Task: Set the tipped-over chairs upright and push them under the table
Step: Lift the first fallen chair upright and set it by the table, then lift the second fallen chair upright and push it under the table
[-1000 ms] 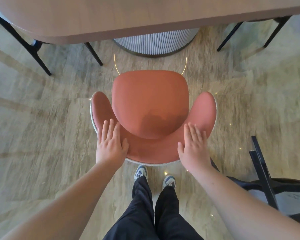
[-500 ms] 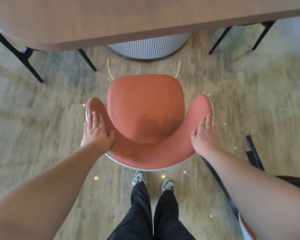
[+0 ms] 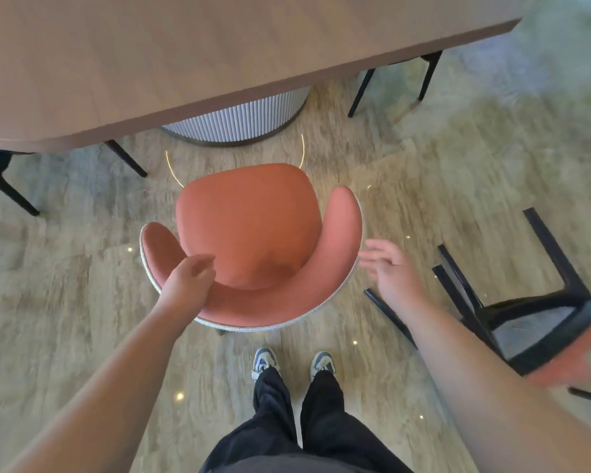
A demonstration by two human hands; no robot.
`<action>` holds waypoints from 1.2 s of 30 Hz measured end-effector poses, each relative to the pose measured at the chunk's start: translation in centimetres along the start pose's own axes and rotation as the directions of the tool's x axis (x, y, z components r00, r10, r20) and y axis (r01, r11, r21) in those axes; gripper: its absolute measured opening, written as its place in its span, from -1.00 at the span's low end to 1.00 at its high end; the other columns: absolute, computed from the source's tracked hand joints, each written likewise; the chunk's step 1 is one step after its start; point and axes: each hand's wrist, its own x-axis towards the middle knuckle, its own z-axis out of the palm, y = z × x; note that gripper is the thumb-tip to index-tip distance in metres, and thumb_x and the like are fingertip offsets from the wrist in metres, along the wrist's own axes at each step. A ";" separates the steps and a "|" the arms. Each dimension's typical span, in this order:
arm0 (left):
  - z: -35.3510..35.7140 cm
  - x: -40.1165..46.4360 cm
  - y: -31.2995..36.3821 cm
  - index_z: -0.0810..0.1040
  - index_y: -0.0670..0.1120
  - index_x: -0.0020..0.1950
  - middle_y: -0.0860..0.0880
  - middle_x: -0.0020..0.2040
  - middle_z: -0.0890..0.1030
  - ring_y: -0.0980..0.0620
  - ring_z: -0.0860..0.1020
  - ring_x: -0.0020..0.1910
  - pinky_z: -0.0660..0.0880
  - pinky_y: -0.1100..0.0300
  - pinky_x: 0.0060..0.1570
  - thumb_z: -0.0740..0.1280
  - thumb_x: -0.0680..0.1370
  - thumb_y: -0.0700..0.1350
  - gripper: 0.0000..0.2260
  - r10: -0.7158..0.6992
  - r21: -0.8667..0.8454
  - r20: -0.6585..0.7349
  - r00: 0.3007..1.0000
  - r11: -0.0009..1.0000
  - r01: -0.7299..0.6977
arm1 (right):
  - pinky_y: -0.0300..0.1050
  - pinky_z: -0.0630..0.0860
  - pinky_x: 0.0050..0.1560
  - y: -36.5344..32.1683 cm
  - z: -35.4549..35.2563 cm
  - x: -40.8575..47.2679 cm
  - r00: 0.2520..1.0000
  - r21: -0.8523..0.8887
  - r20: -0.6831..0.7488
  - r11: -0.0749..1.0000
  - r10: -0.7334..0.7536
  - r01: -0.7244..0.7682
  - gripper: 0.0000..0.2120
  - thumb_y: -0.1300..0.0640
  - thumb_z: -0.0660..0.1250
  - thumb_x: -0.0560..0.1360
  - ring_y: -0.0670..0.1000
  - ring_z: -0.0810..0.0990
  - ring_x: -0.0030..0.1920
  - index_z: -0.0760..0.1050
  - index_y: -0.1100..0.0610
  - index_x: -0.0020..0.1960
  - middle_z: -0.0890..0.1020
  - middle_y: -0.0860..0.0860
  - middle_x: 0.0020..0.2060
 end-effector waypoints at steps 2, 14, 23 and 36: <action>0.6 -2.6 1.9 0.66 0.05 0.15 0.04 0.07 0.77 0.05 0.70 0.15 0.56 0.06 0.20 0.26 0.65 -0.19 -0.77 0.019 -0.250 0.052 0.998 0.968 -0.005 | -0.07 0.64 0.09 -0.2 -2.1 -4.2 0.998 0.194 -0.062 0.981 -0.003 0.015 -0.58 0.36 0.05 0.63 -0.05 0.74 -0.01 0.57 0.00 0.18 0.76 0.01 -0.01; 4.5 -13.5 12.1 0.64 -0.03 0.09 0.06 -0.12 0.78 0.03 0.74 -0.07 0.68 0.16 -0.01 0.18 0.59 -0.28 -0.73 0.500 -0.288 0.191 0.845 0.851 -0.439 | -0.19 0.63 -0.09 1.0 -10.9 -19.3 0.938 0.392 -0.332 0.891 -0.097 0.230 -0.69 0.17 0.18 0.60 0.04 0.73 -0.14 0.62 -0.15 0.06 0.72 0.04 -0.20; 13.5 -27.6 12.0 0.64 0.00 0.12 0.00 -0.02 0.77 0.02 0.74 -0.02 0.66 0.16 0.02 0.17 0.66 -0.37 -0.65 0.614 -0.277 0.364 0.701 0.789 -0.548 | -0.15 0.59 -0.10 10.2 -17.5 -31.9 0.867 0.406 -0.498 0.876 -0.026 0.259 -0.73 0.08 0.18 0.55 0.00 0.73 -0.15 0.60 -0.21 0.06 0.71 0.02 -0.20; 34.3 -49.8 10.5 0.69 0.10 0.00 0.00 -0.15 0.76 -0.03 0.75 -0.10 0.69 0.16 -0.04 0.19 0.58 -0.27 -0.65 0.660 -0.413 0.640 0.394 0.728 -0.548 | -0.06 0.66 -0.08 25.9 -28.0 -52.1 0.612 0.516 -0.752 0.797 0.245 0.315 -0.74 0.20 0.16 0.50 0.02 0.65 -0.24 0.58 0.04 0.06 0.66 0.02 -0.31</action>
